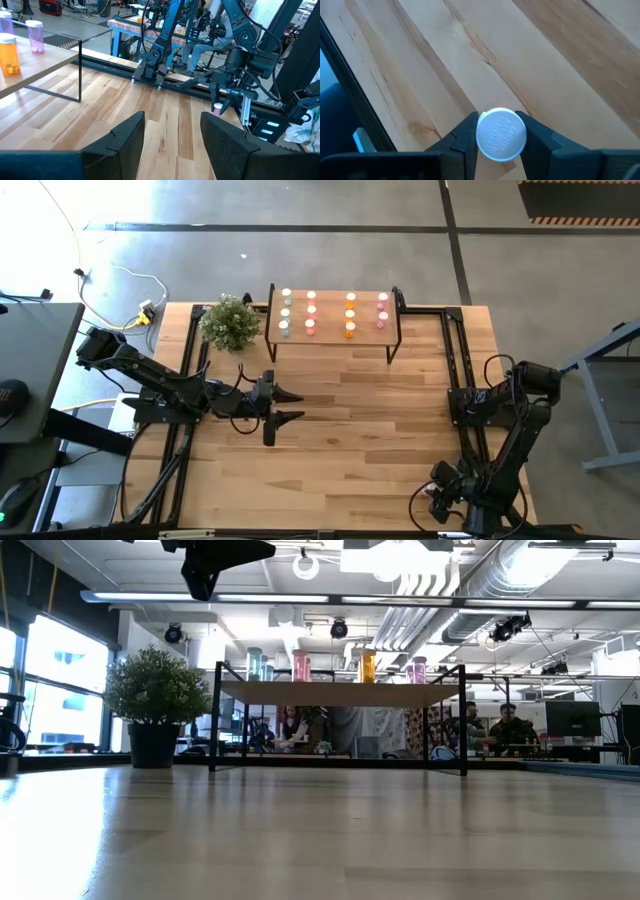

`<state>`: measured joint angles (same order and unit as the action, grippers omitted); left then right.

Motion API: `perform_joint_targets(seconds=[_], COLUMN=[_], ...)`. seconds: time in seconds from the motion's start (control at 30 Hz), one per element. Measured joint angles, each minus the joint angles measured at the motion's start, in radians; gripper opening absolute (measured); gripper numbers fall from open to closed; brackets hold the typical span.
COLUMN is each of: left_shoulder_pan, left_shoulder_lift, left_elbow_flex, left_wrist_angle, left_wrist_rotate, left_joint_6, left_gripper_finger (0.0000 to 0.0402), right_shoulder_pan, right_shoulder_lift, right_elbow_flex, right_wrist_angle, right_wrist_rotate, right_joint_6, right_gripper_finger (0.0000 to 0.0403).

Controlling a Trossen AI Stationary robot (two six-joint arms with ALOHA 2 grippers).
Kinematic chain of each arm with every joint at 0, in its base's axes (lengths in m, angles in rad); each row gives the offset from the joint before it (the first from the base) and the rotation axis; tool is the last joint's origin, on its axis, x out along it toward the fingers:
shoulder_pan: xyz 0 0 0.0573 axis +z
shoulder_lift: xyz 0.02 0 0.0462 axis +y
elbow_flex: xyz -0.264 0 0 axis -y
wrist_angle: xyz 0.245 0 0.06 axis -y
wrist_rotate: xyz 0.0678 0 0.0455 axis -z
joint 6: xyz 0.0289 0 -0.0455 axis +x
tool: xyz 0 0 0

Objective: Pick and place medicine bottles onto shelf by color
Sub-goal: Put the purple pill bottle on the shelf aligned with the other purple pill bottles

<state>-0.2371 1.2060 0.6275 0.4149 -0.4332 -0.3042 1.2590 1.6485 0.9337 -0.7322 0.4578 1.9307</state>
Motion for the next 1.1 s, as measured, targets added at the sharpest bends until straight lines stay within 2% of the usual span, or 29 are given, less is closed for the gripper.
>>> perform_joint_targets(seconds=[0.23,0.5,0.8,1.1], left_shoulder_pan=[0.0,0.0,0.0,0.001], left_shoulder_lift=[0.0,0.0,0.0,0.0], left_elbow_flex=[0.0,0.0,0.0,0.0], left_wrist_angle=[0.0,0.0,0.001,0.001], left_wrist_rotate=[0.0,0.0,0.0,0.0], left_joint_6=[0.0,0.0,0.064,0.083], left_gripper_finger=[0.0184,0.0184,0.0184,0.0184], right_shoulder_pan=[-0.074,-0.205,-0.436,-0.703], right_shoulder_lift=[-0.028,-0.153,-0.334,-0.515], right_elbow_flex=[0.0,0.0,0.0,0.0], right_wrist_angle=[-0.003,-0.115,-0.208,-0.207], right_wrist_rotate=[0.001,0.043,0.049,0.049], right_joint_6=[-0.053,-0.205,-0.51,-0.846], right_gripper_finger=[0.0104,0.0104,0.0104,0.0104])
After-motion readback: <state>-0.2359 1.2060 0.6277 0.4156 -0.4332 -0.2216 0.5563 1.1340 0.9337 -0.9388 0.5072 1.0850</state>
